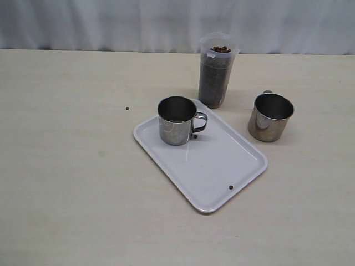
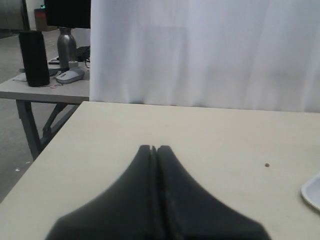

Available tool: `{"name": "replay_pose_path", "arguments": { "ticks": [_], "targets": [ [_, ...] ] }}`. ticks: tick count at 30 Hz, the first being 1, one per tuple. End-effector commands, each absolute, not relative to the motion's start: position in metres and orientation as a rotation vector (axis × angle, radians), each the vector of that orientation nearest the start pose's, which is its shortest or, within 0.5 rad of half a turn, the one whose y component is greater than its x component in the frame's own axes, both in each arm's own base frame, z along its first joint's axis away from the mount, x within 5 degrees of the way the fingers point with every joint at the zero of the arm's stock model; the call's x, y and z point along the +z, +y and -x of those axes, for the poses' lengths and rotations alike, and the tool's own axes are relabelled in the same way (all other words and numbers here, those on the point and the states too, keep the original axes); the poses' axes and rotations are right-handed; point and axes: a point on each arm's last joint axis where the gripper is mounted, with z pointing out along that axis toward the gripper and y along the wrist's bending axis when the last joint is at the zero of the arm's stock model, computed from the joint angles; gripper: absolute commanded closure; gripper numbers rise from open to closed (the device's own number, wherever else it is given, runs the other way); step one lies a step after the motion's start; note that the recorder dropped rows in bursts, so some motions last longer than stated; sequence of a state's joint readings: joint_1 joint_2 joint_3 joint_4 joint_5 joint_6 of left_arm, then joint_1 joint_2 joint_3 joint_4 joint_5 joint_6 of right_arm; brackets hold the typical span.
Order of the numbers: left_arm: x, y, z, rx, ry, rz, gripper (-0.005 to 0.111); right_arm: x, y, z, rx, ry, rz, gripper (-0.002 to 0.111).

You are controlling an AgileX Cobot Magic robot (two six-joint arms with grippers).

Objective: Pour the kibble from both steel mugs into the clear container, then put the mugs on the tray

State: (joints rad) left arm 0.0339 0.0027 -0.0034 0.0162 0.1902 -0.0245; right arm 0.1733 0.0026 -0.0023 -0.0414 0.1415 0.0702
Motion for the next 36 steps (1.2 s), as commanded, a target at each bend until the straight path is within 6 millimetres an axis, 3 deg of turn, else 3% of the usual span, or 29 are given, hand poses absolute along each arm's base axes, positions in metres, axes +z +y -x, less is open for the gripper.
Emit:
{"name": "replay_pose_path", "arguments": {
  "ticks": [1,36],
  "targets": [
    [0.1958,-0.0016,-0.056,-0.014,1.675,-0.04,0.107,0.2004,0.0097,-0.0555,0.169,1.623,0.104,0.104],
    [0.1954,0.0007,-0.0559,0.001,1.68,0.014,0.107,0.2004,0.0097,-0.0555,0.169,1.623,0.104,0.104]
  ]
}}
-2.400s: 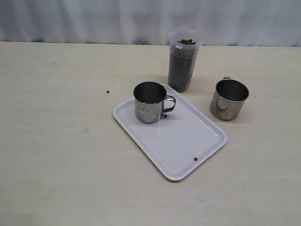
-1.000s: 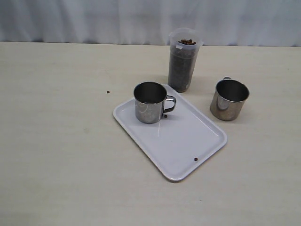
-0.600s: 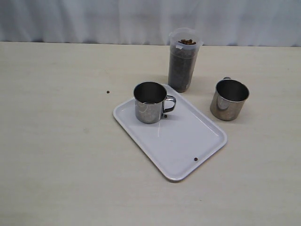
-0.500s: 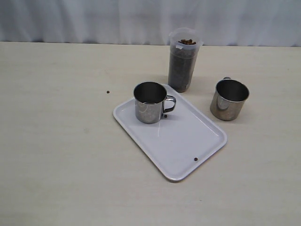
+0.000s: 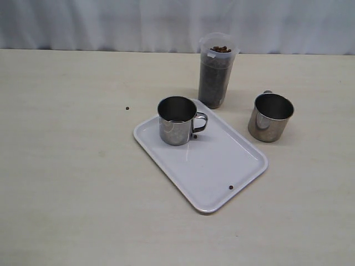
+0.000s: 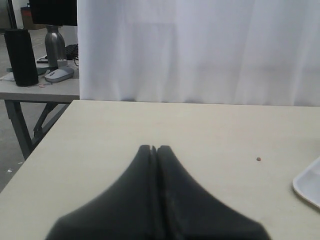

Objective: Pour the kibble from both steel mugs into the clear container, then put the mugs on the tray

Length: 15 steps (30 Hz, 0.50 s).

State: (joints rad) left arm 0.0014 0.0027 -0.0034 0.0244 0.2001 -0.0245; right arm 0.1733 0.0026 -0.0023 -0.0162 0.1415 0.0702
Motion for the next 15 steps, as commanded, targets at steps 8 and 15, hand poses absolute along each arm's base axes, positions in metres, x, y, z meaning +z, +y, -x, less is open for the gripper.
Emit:
{"name": "replay_pose_path", "arguments": {
  "ticks": [8,15],
  "targets": [
    [0.1954,0.0007,-0.0559,0.001,1.68,0.014,0.107,0.2004,0.0097,-0.0555,0.169,1.623,0.104,0.104],
    [0.1954,0.0007,-0.0559,0.001,1.68,0.014,0.107,0.206,0.0097,-0.0556,0.144,1.559,0.129,0.104]
  ]
}}
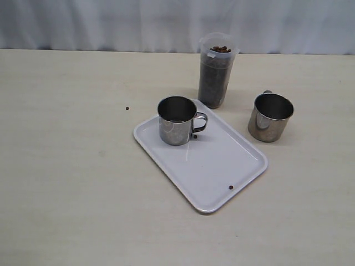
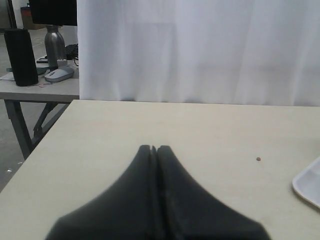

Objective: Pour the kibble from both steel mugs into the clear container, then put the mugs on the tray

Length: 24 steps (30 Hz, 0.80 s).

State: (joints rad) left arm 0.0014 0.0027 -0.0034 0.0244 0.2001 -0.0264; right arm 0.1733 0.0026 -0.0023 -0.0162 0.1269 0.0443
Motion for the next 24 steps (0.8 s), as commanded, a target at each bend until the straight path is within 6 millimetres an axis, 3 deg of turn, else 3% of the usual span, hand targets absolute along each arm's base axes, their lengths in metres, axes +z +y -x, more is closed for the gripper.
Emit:
{"name": "replay_pose_path", "arguments": {
  "ticks": [1,5,8,13,16,18,23,24],
  "targets": [
    [0.195,0.001,-0.056,0.001,1.68,0.014,0.107,0.214,0.01,-0.055,0.15,1.47,0.124,0.104],
    [0.195,0.001,-0.056,0.001,1.68,0.014,0.107,0.242,0.008,-0.048,0.248,1.164,0.032,0.104],
    [0.195,0.001,-0.056,0.001,1.68,0.014,0.107,0.247,0.008,-0.046,0.337,1.103,-0.02,0.104],
    [0.195,0.001,-0.056,0.001,1.68,0.014,0.107,0.235,0.014,-0.07,0.273,1.306,0.047,0.103],
    [0.195,0.001,-0.056,0.001,1.68,0.014,0.107,0.223,0.021,-0.095,0.259,1.454,0.088,0.094],
    [0.195,0.001,-0.056,0.001,1.68,0.014,0.107,0.213,0.028,-0.112,0.255,1.526,0.16,0.076],
    [0.195,0.001,-0.056,0.001,1.68,0.014,0.107,0.188,0.046,-0.162,0.223,1.709,0.364,0.007],
    [0.195,0.001,-0.056,0.001,1.68,0.014,0.107,0.182,0.048,-0.174,0.219,1.758,0.375,-0.001]
  ]
}}
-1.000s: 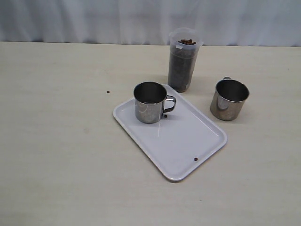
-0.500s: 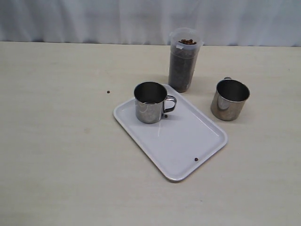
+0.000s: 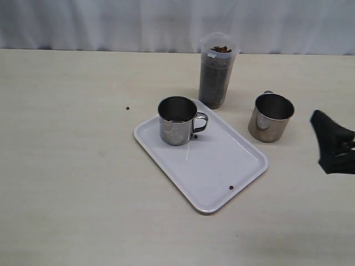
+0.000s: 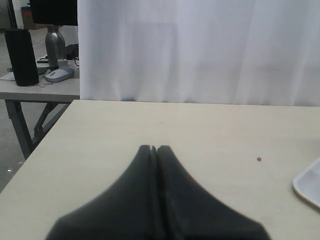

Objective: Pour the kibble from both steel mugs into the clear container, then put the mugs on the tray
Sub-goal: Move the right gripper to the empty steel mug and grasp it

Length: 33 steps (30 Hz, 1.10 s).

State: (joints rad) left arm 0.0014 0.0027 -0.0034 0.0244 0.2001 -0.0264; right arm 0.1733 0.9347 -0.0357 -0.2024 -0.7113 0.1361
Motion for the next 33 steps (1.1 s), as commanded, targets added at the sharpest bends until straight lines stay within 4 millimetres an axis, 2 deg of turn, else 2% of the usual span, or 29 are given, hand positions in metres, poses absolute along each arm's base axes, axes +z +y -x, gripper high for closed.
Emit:
{"name": "replay_pose_path", "arguments": {
  "ticks": [1,5,12,15,18,28,31,33],
  "targets": [
    [0.195,0.001,-0.056,0.001,1.68,0.014,0.107,0.175,0.049,-0.185,0.217,1.807,0.383,-0.001],
    [0.195,0.001,-0.056,0.001,1.68,0.014,0.107,0.146,0.057,-0.23,0.173,1.925,0.471,-0.001],
    [0.195,0.001,-0.056,0.001,1.68,0.014,0.107,0.122,0.065,-0.274,0.178,1.974,0.476,-0.001],
    [0.195,0.001,-0.056,0.001,1.68,0.014,0.107,0.114,0.069,-0.286,0.212,1.985,0.463,-0.001],
    [0.195,0.001,-0.056,0.003,1.68,0.013,0.107,0.107,0.076,-0.299,0.232,1.97,0.549,-0.001],
    [0.195,0.001,-0.056,0.005,1.68,0.011,0.107,0.092,0.079,-0.317,0.233,1.989,0.555,0.0],
    [0.195,0.001,-0.056,0.005,1.68,0.011,0.107,0.09,0.078,-0.317,0.225,2.009,0.537,0.012],
    [0.195,0.001,-0.056,0.005,1.68,0.011,0.107,0.09,0.077,-0.317,0.224,2.019,0.505,0.034]
  ]
}}
